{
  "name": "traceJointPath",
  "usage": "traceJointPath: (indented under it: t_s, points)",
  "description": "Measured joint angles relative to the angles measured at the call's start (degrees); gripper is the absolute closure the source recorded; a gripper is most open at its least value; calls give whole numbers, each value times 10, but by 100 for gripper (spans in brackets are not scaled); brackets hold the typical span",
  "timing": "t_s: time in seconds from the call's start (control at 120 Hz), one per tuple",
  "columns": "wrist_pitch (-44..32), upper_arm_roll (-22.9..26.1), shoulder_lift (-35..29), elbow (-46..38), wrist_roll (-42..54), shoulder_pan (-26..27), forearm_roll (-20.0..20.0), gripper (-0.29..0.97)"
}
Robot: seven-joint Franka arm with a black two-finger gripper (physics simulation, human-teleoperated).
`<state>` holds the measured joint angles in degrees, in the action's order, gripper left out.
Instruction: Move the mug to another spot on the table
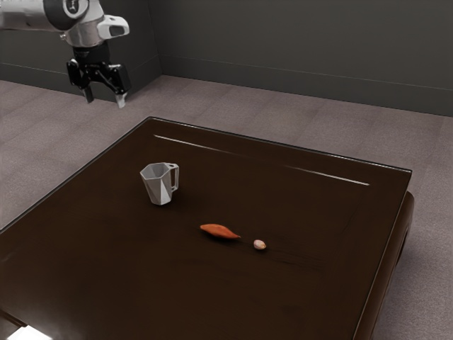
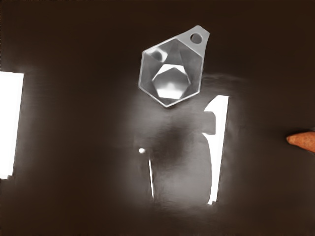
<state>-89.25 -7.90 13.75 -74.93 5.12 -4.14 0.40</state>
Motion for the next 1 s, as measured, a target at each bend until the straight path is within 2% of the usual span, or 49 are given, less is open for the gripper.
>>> traceJointPath:
  t_s: [0.067, 0.183, 0.317, 0.408, 0.492, 0.633, 0.833, 1.0]
  points:
    - [3, -1, 8, 6, 12, 0, 0, 0]
    - [13, 3, 118, 154, 74, -4, 0, 0]
    - [30, 33, 200, 289, 174, -26, 12, 0]
    - [34, 87, 244, 350, 244, -54, 9, 0]
    - [33, 132, 260, 366, 303, -62, 4, 0]
    - [35, 143, 307, 370, 383, -69, -4, 0]
    - [33, 127, 366, 363, 459, -69, -12, 0]
    - [11, 89, 396, 362, 472, -64, -15, 0]
